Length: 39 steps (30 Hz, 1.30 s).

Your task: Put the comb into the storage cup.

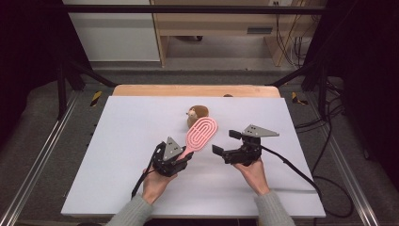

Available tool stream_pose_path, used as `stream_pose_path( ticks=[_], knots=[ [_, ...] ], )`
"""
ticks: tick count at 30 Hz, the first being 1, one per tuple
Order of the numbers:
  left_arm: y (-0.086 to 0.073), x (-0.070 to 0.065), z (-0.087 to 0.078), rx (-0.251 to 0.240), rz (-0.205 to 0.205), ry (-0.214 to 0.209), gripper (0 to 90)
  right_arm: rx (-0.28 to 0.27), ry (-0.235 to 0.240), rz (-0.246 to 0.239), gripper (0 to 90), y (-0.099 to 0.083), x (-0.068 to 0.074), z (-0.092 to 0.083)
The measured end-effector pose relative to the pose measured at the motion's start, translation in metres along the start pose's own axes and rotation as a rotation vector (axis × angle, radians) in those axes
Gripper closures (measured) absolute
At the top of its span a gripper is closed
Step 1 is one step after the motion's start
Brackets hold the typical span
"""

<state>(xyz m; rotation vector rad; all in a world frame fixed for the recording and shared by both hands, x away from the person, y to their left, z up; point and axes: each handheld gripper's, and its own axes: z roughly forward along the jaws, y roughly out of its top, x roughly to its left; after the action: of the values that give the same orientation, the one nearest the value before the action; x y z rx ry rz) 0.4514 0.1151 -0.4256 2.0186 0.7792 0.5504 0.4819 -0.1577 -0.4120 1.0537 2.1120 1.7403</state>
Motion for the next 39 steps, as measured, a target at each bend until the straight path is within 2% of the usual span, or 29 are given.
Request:
stream_pose_path(
  ticks=[6,14,24,39],
  knots=[
    [0.000,-0.002,0.001,0.001,0.006,0.002,68.2,0.008,0.006,0.009,0.5,0.004,0.003,0.007],
    [0.000,-0.005,0.001,-0.008,0.015,0.006,68.2,0.013,-0.007,0.032,0.5,0.007,0.000,0.013],
    [0.001,-0.009,0.000,-0.024,0.016,0.019,68.2,0.021,0.012,0.059,2.0,0.008,0.000,0.020],
    [0.001,-0.017,0.003,-0.032,0.028,0.013,68.2,0.019,0.028,0.105,9.7,0.009,-0.004,0.025]
  ],
)
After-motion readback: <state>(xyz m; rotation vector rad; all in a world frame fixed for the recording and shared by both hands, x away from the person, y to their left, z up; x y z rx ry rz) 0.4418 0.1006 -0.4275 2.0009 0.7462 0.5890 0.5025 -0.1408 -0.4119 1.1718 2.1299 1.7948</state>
